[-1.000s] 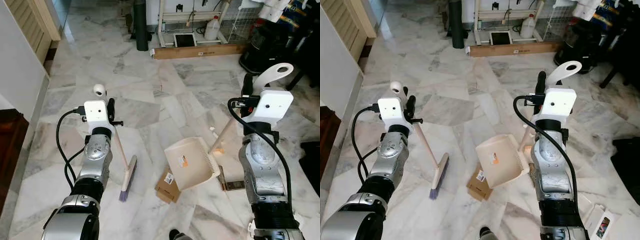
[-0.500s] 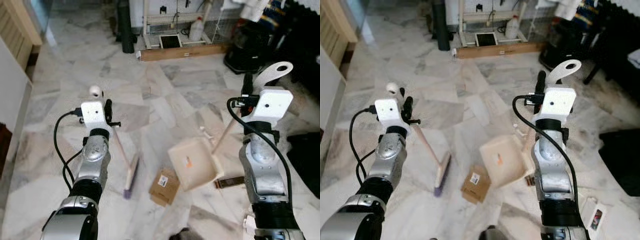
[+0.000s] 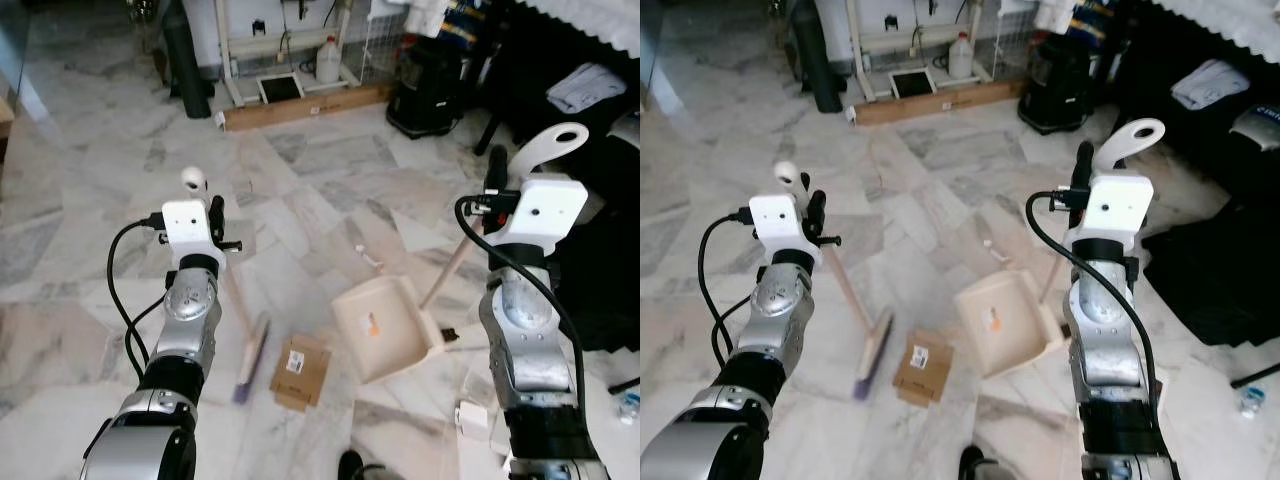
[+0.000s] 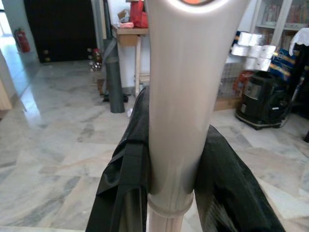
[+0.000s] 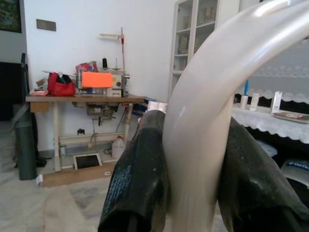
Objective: Sweep floor
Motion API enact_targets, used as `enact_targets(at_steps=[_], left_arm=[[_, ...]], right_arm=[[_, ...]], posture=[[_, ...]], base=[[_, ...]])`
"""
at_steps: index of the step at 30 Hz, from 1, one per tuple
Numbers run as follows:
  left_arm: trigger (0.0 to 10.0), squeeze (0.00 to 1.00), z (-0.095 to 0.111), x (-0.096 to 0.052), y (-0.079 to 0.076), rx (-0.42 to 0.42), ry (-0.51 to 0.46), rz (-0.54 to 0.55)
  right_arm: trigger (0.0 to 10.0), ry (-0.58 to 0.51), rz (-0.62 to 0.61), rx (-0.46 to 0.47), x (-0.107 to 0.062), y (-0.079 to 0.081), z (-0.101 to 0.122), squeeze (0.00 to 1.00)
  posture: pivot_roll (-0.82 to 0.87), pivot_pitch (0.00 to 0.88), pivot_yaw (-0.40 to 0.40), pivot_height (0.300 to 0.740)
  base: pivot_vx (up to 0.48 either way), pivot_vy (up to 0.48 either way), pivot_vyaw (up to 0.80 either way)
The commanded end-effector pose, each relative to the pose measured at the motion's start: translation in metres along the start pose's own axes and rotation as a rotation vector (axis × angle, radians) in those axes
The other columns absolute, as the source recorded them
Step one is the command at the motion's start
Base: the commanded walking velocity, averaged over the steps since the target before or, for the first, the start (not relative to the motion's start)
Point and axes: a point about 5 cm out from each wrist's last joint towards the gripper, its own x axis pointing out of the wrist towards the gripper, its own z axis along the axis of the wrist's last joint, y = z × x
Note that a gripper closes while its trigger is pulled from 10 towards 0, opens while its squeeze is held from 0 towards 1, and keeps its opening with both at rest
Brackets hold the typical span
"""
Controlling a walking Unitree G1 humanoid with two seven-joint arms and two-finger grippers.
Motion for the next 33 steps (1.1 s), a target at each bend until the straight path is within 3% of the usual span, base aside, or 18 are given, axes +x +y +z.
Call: enact_targets(at_steps=[1, 17, 24, 33], left_arm=[[10.0, 0.0, 0.009, 0.004, 0.001, -0.001, -0.047, 0.002], [10.0, 0.0, 0.005, 0.001, 0.003, 0.009, -0.031, 0.001], [10.0, 0.0, 0.004, 0.0, 0.004, 0.009, -0.028, 0.004], [10.0, 0.0, 0.006, 0.001, 0.003, -0.003, -0.038, 0.0]], right_arm=[[10.0, -0.046, -0.016, 0.009, 0.002, -0.003, 0.008, 0.0], [10.0, 0.102, -0.039, -0.009, -0.019, -0.011, -0.033, 0.0], [10.0, 0.094, -0.049, -0.029, -0.02, -0.013, -0.034, 0.0], [10.0, 0.006, -0.063, -0.085, -0.01, -0.019, -0.016, 0.0]], posture=[[-0.07, 0.138, -0.011, 0.74], [-0.07, 0.14, -0.01, 0.74], [-0.07, 0.142, -0.008, 0.74], [-0.07, 0.145, -0.008, 0.74]], base=[[0.0, 0.0, 0.0], [0.0, 0.0, 0.0], [0.0, 0.0, 0.0], [0.0, 0.0, 0.0]])
